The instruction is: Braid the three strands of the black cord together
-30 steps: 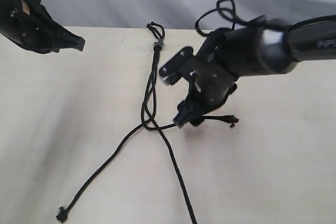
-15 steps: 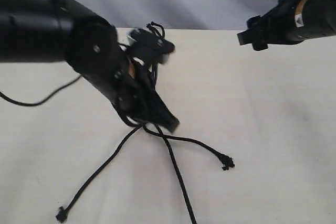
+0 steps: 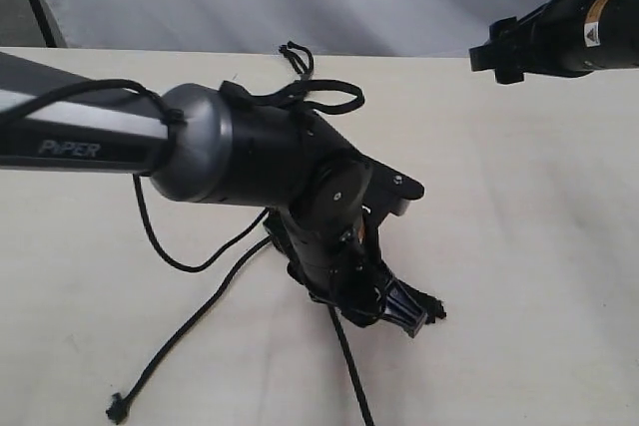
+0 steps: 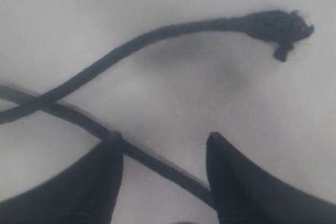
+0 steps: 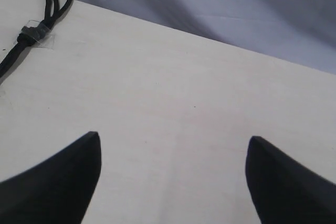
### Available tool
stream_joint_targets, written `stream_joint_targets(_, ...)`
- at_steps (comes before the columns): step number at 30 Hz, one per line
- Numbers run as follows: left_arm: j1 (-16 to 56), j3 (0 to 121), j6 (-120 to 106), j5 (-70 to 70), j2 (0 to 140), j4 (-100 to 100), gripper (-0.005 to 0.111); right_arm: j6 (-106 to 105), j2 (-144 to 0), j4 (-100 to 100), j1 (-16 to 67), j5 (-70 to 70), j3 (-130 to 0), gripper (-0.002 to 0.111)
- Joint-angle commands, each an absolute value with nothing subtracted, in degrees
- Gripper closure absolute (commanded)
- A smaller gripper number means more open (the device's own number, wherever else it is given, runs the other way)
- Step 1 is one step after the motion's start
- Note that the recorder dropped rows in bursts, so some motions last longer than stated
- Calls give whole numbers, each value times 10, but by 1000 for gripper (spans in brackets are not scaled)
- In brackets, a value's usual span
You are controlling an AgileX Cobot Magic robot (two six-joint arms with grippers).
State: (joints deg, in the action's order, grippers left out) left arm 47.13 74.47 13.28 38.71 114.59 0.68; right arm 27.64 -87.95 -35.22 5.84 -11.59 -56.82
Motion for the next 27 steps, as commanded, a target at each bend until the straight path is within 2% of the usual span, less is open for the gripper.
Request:
stream_joint_targets(1, 475, 766, 165, 425, 1176, 6, 59, 280, -874, -349, 58, -108, -568, 37)
stream_joint_targets(8, 475, 777, 190, 459, 1200, -10, 62, 284, -874, -347, 58, -104, -568, 37)
stream_joint_targets(11, 476, 777, 181, 480, 1202, -22, 76, 284, -874, -347, 58, -104, -568, 37)
stream_joint_targets(15, 476, 778, 137, 516, 1202, -26, 106, 284, -874, -347, 58, -101, -568, 37)
stream_joint_targets(19, 476, 787, 100, 577, 1188, -49, 107, 285, -874, -347, 58, -99, -568, 37)
stream_joint_targets(27, 476, 791, 65, 685, 1160, -254, 107, 285, -874, -345, 58, -99, -568, 37)
